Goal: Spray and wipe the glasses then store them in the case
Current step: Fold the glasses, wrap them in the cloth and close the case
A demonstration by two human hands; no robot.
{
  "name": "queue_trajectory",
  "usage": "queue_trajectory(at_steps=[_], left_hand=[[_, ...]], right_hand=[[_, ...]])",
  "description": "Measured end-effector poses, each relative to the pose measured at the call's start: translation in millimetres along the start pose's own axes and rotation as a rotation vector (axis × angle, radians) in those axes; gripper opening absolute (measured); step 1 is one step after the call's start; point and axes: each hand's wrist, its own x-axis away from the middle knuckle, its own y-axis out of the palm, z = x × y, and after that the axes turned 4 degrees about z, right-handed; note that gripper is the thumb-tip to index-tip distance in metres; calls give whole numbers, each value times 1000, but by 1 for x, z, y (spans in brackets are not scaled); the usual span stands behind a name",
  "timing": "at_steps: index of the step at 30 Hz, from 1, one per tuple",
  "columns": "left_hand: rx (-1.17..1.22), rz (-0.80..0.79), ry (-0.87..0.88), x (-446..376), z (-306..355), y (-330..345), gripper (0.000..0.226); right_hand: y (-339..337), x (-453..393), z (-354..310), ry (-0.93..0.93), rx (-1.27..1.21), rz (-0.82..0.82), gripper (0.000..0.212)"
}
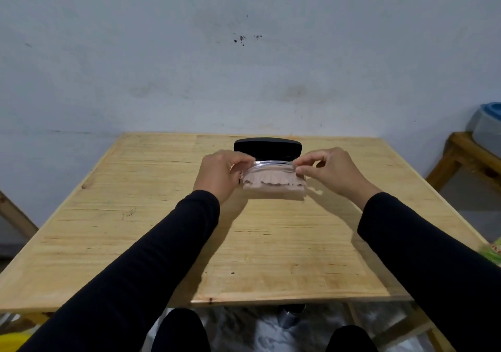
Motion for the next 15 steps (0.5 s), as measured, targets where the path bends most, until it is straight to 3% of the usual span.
queue_trajectory(at_steps=[6, 15], left_hand=[[-37, 80, -9, -25, -7, 13, 18], [-79, 42, -58, -19, -32, 36, 24]], right_hand=[[12, -35, 5, -31, 40, 96, 14], [38, -41, 25, 17, 63, 110, 14]])
